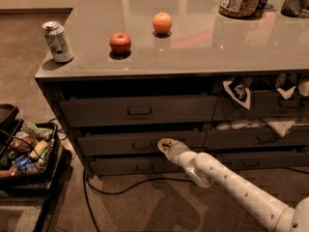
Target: Close middle drawer
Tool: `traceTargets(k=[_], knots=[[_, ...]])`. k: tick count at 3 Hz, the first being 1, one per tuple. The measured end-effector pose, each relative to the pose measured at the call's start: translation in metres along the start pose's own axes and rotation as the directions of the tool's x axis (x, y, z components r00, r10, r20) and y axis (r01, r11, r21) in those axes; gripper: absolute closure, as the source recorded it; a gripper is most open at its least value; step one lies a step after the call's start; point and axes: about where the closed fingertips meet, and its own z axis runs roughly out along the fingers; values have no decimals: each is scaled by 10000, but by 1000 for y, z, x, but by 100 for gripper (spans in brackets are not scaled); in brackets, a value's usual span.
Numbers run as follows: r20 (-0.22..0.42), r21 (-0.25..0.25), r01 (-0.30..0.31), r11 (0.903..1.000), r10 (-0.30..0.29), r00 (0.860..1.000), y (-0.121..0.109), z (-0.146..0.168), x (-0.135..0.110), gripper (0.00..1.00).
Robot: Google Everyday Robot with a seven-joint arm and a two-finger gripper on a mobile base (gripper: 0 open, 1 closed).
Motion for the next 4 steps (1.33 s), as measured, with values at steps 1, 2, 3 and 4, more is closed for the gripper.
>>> traceTargets(k=[1, 2, 3, 4], knots=[[61, -952, 201, 9953, -196, 9998, 8, -6, -11, 100], [187, -2158, 315, 9759, -282, 9994, 29, -38, -27, 100], [415, -2471, 192, 9688, -92, 9991, 61, -77, -24, 100], [1056, -1970, 1, 9804, 211, 9942, 89, -118, -30, 100]])
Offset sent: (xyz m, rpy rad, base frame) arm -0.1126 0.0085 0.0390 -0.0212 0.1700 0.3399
